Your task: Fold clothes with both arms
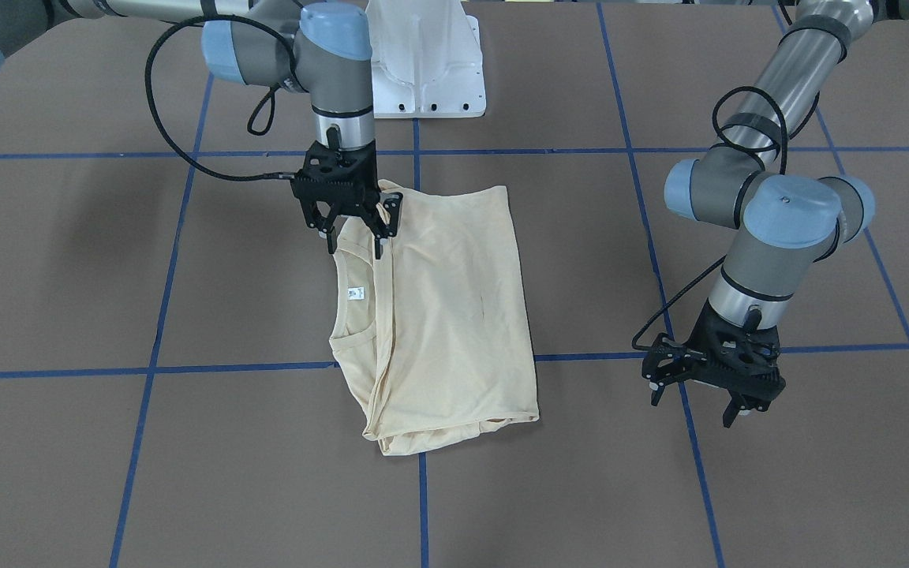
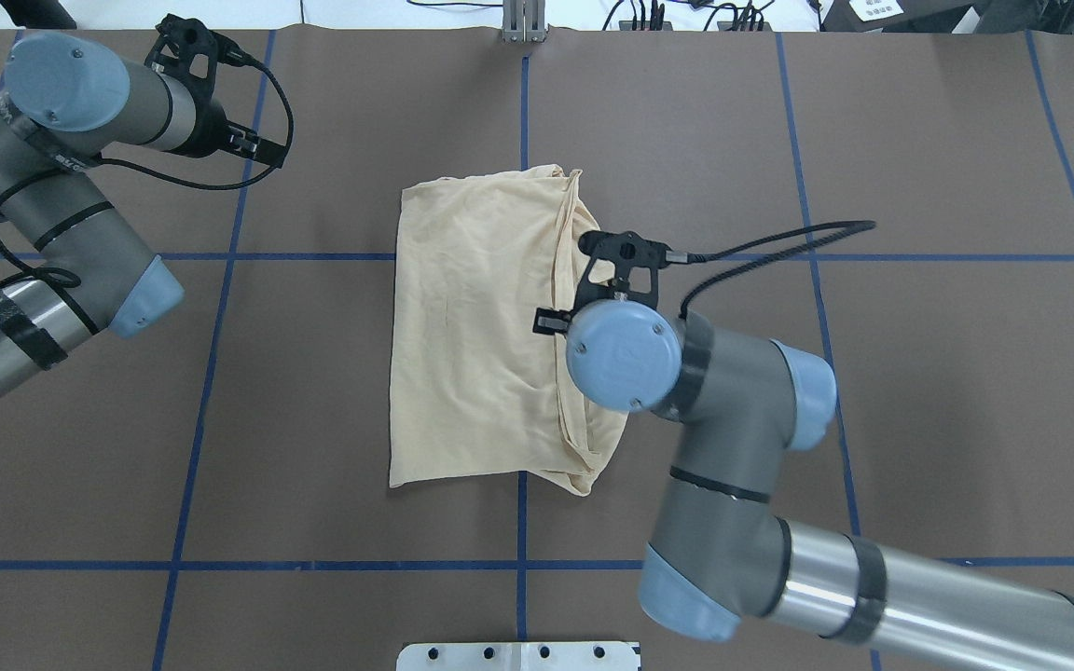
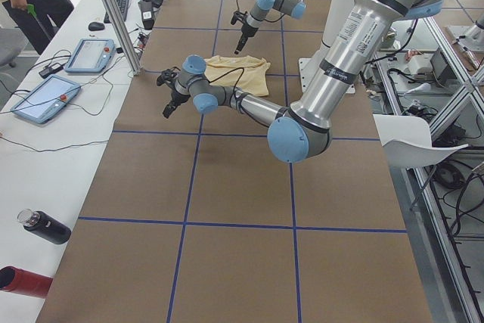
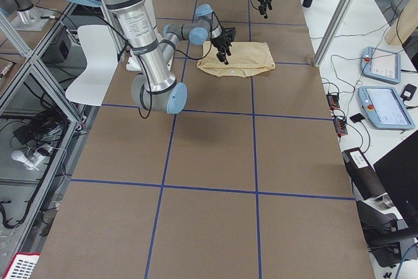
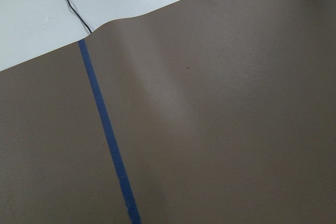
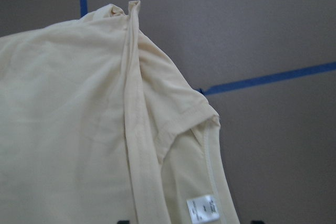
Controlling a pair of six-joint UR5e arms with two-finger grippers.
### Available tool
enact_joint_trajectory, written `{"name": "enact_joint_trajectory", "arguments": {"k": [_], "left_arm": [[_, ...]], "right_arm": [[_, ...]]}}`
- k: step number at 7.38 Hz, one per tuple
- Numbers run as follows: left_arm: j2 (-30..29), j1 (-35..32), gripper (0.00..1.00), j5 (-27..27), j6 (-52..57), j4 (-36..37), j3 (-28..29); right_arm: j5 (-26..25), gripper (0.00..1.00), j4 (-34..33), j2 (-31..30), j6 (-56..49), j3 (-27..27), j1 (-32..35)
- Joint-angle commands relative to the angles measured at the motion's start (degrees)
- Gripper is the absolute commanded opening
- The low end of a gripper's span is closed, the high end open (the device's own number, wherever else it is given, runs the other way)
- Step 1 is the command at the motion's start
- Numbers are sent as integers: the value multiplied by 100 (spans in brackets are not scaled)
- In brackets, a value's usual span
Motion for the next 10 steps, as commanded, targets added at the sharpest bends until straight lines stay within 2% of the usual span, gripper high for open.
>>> {"name": "enact_joint_trajectory", "arguments": {"k": [1, 2, 5, 8, 10], "left_arm": [[0, 1, 100, 0, 0, 0, 1], [0, 1, 100, 0, 0, 0, 1], [0, 1, 100, 0, 0, 0, 9], [0, 1, 100, -9, 0, 0, 1], [0, 1, 100, 0, 0, 0, 1]], "right_arm": [[262, 100, 33, 1277, -449, -1905, 525], [350, 100, 25, 1490, -607, -2235, 596], [360, 100, -10, 1527, -793, -2694, 597], [360, 100, -54, 1545, -838, -2827, 597], [360, 100, -386, 1720, -872, -2958, 597]]}}
